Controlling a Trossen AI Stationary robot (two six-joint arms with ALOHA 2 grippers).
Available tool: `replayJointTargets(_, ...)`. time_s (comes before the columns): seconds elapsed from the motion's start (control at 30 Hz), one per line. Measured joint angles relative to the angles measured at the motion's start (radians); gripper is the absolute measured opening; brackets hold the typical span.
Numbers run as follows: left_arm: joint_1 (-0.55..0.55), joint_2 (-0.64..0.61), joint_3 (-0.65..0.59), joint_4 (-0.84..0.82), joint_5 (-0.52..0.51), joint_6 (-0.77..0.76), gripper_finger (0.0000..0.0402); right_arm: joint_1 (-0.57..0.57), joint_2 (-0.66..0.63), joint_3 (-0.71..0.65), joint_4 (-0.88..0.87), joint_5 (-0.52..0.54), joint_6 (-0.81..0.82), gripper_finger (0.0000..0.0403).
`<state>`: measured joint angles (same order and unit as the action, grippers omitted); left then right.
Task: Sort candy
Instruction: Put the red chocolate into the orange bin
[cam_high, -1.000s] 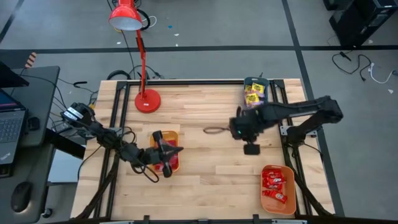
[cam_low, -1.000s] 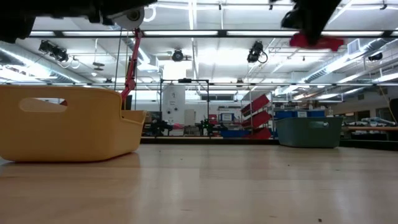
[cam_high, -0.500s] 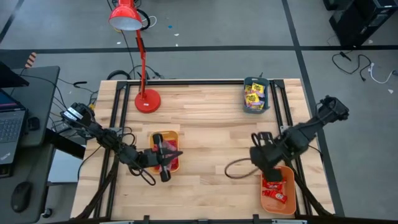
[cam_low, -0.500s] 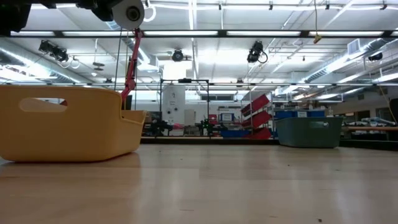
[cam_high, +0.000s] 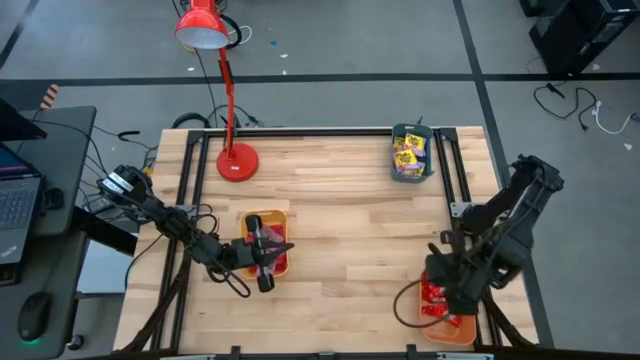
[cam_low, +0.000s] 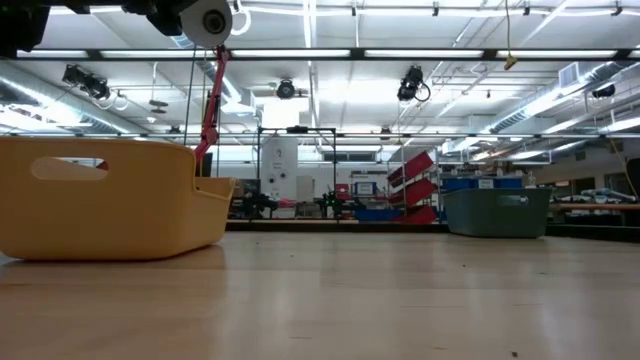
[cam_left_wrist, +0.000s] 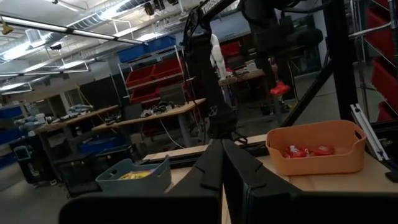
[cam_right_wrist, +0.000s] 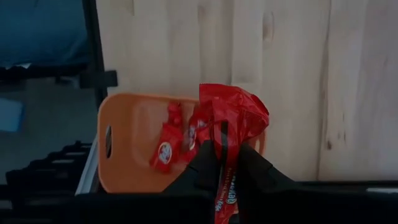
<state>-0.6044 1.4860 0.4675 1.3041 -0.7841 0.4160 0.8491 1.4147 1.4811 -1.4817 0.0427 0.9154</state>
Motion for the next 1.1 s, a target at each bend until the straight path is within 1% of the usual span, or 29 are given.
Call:
replayJointTargets(0.2,0.0,0.0,0.0,0.0,0.0,0.002,0.0005,0.075,0.006,-0.019,0.003,0.009,0.03,0.0024)
replayJointTargets(0.33,0.0,0.0,0.0,-0.001,-0.001,0.002,0.0005,0.109,0.006,-0.078,0.008,0.003,0.077,0.0024)
replayJointTargets(0.47,0.0,0.0,0.0,-0.002,-0.002,0.002,0.0005,0.13,0.006,-0.148,0.054,-0.011,0.096,0.0027)
replayJointTargets(0.8,0.0,0.0,0.001,-0.002,-0.002,0.018,0.0005,0.133,0.007,-0.313,0.164,-0.036,0.091,0.0025)
replayJointTargets(1.1,0.0,0.0,0.001,-0.017,-0.007,0.025,0.0005,0.133,0.007,-0.421,0.256,-0.037,0.077,0.0026)
